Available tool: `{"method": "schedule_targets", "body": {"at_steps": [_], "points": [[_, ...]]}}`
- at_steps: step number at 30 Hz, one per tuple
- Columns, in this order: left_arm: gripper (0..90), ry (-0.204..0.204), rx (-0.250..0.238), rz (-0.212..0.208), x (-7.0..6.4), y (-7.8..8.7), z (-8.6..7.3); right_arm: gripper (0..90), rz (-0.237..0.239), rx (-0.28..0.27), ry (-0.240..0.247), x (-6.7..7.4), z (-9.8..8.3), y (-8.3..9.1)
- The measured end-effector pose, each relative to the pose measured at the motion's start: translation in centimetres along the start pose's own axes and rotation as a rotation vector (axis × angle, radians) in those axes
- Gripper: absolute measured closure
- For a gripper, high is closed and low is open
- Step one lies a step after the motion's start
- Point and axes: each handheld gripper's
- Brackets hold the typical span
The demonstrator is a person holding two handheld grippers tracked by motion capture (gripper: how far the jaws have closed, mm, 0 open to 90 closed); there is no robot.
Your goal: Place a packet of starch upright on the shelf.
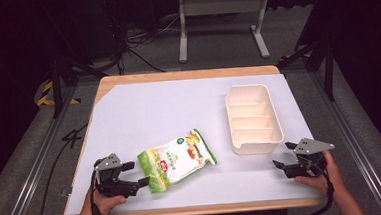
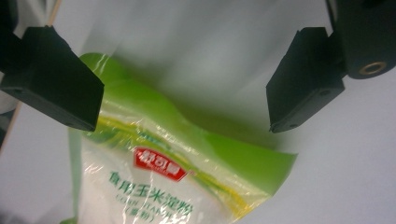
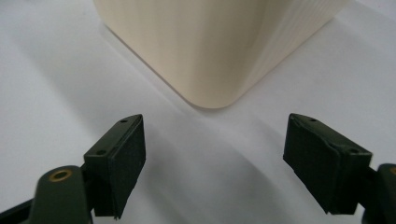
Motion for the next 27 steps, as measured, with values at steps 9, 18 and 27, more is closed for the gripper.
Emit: {"method": "schedule_targets", "body": {"at_steps": [9, 18, 27], "points": [[23.2, 0.072, 0.071, 0.003, 0.5, -1.0, -0.1, 20.4, -0.010, -0.006, 0.023, 0.4, 0.4, 0.3], [19.3, 0.054, 0.074, -0.043, 0.9, -2.9, 1.3, 20.2, 0.006, 0.003, 0.024, 0.4, 0.3, -0.1], [28.2, 0.064, 0.076, -0.077, 1.1, -4.0, 2.2, 20.2, 0.012, 0.008, 0.020, 0.5, 0.3, -0.2]]}}
Point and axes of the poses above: each handheld gripper's, and its own axes: y roughly backward along the jaws, z roughly out of its top, x roughly to its left, and after that the axes turned 9 degrees about -z, right-handed
